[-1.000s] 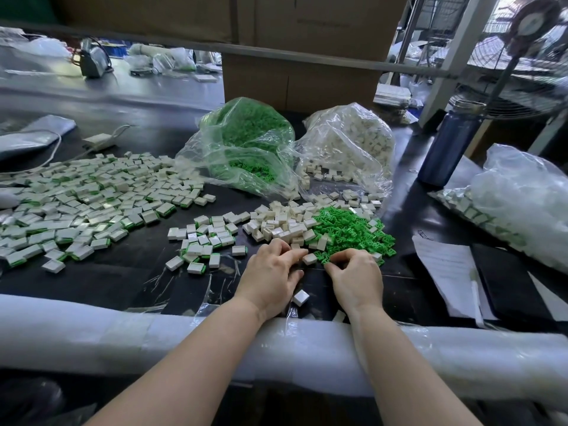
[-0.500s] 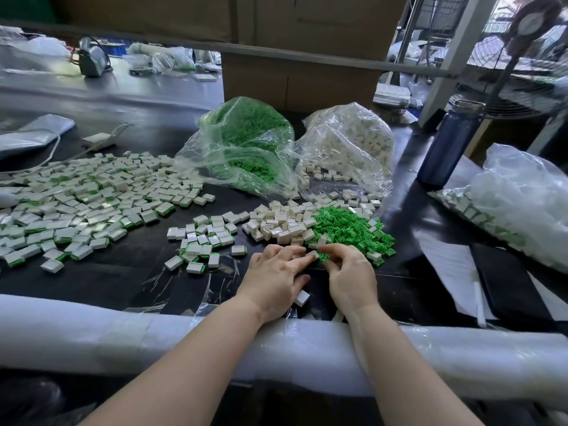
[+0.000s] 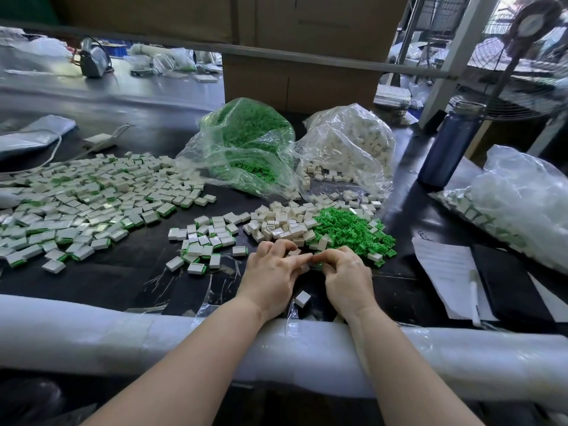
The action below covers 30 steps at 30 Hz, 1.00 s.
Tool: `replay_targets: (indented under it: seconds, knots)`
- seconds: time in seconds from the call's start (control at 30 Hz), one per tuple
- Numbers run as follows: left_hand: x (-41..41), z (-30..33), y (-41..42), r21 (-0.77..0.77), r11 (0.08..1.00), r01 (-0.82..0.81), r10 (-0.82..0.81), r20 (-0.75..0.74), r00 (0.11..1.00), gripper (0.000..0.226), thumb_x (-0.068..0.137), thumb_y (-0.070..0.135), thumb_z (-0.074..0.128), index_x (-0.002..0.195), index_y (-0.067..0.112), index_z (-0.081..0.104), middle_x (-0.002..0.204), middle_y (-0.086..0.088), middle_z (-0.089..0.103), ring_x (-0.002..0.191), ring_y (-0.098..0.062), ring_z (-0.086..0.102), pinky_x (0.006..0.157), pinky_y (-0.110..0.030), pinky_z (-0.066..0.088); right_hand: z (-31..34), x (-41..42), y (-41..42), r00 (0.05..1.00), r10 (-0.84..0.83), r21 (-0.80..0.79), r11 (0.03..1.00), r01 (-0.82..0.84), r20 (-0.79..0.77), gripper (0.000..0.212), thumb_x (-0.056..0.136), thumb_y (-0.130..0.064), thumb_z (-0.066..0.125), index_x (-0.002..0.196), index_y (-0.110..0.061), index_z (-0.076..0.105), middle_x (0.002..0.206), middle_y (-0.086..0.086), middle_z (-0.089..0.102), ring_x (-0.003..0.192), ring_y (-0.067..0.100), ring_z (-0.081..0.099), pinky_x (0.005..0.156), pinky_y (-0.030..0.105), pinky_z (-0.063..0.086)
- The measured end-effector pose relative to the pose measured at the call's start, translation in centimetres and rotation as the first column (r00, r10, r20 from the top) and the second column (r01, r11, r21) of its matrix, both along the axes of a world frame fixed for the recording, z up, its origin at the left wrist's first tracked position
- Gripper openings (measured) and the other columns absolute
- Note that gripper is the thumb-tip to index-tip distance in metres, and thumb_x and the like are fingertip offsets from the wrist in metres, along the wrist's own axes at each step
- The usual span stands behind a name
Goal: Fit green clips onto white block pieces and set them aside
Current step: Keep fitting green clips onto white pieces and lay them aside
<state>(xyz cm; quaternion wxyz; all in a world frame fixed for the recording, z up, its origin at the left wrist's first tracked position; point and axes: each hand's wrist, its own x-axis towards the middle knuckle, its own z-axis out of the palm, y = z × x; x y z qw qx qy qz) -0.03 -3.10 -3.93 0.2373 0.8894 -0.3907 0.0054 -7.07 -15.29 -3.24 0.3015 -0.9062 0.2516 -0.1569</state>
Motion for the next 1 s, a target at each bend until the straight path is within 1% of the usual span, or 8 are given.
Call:
replay_targets:
  seconds: [0.17,0.37,0.43,0.5,0.6,0.7,0.77,1.0]
  knots:
    - [0.0,0.0,0.0,-0.035,0.999,-0.015,0.016,0.017,1.000,0.032,0.094,0.041,0.045,0.124,0.037,0.055,0.130,0.011,0.039,0.118,-0.014,0.024,0.100,-0.027,0.016,0.0,0.0,0.0,0.998,-0.025,0.052,0.998,0.021,0.064,0.027,0.090,-0.009,0.052,0.091,-0.029,0.069,0.094,-0.010,0.052,0.104,0.018,0.052,0.098,0.041,0.036]
    - [-0.5,0.5,0.3,-0.240,0.970,0.021,-0.020,0.005,1.000,0.013,0.085,0.014,0.064,0.098,0.016,0.063,0.101,0.005,0.060,0.100,-0.017,0.046,0.092,-0.030,0.037,-0.2,0.0,-0.1,0.989,-0.037,0.115,0.993,0.020,0.143,0.026,0.088,-0.004,0.053,0.093,-0.023,0.070,0.096,-0.005,0.057,0.099,0.022,0.056,0.094,0.044,0.040]
    - [-0.6,0.7,0.3,-0.315,0.949,0.020,-0.035,-0.041,0.999,0.015,0.083,0.006,0.064,0.096,0.014,0.065,0.091,0.006,0.058,0.088,-0.014,0.051,0.086,-0.027,0.043,-0.3,0.0,-0.2,0.983,-0.029,0.120,0.993,0.007,0.180,0.027,0.088,-0.002,0.053,0.095,-0.021,0.070,0.098,-0.003,0.059,0.098,0.021,0.056,0.093,0.037,0.041]
    - [-0.5,0.8,0.4,-0.385,0.923,-0.015,-0.034,-0.121,0.992,0.021,0.084,0.005,0.064,0.101,0.016,0.068,0.086,0.008,0.054,0.079,-0.009,0.052,0.079,-0.014,0.043,-0.3,-0.1,-0.1,0.974,0.001,0.139,0.990,-0.033,0.226,0.028,0.090,-0.001,0.052,0.098,-0.021,0.070,0.101,-0.001,0.060,0.096,0.016,0.054,0.085,0.018,0.038]
    - [-0.3,1.0,0.5,-0.493,0.861,-0.123,-0.045,-0.316,0.948,0.015,0.084,0.009,0.066,0.096,0.017,0.071,0.087,0.008,0.058,0.077,-0.006,0.057,0.076,-0.007,0.044,-0.1,0.0,0.1,0.958,0.048,0.194,0.975,-0.106,0.282,0.027,0.091,-0.001,0.052,0.093,-0.020,0.071,0.095,-0.005,0.057,0.090,0.009,0.051,0.075,0.002,0.034]
    - [0.0,1.0,0.7,-0.563,0.794,-0.228,-0.116,-0.508,0.854,0.014,0.082,0.006,0.067,0.086,0.019,0.069,0.085,-0.002,0.068,0.079,-0.015,0.066,0.076,-0.021,0.054,0.2,-0.1,0.1,0.944,0.040,0.290,0.946,-0.141,0.328,0.023,0.090,-0.003,0.056,0.086,-0.020,0.070,0.087,-0.015,0.061,0.085,0.002,0.056,0.076,0.004,0.040]
    - [0.1,1.0,0.8,-0.586,0.767,-0.262,-0.165,-0.575,0.802,0.016,0.083,0.003,0.065,0.084,0.019,0.068,0.077,-0.001,0.070,0.073,-0.011,0.067,0.069,-0.019,0.055,0.4,-0.2,0.0,0.932,0.024,0.369,0.914,-0.167,0.363,0.023,0.089,-0.001,0.058,0.082,-0.021,0.068,0.083,-0.015,0.063,0.080,0.001,0.059,0.073,0.006,0.044]
    - [0.2,1.0,0.8,-0.601,0.763,-0.238,-0.225,-0.593,0.773,0.018,0.085,0.000,0.061,0.083,0.018,0.066,0.080,-0.005,0.068,0.072,-0.009,0.067,0.068,-0.019,0.055,1.2,-0.7,0.3,0.913,0.008,0.508,0.829,-0.234,0.408,0.020,0.089,0.003,0.056,0.086,-0.015,0.066,0.083,0.001,0.065,0.059,0.004,0.059,0.062,0.017,0.051]
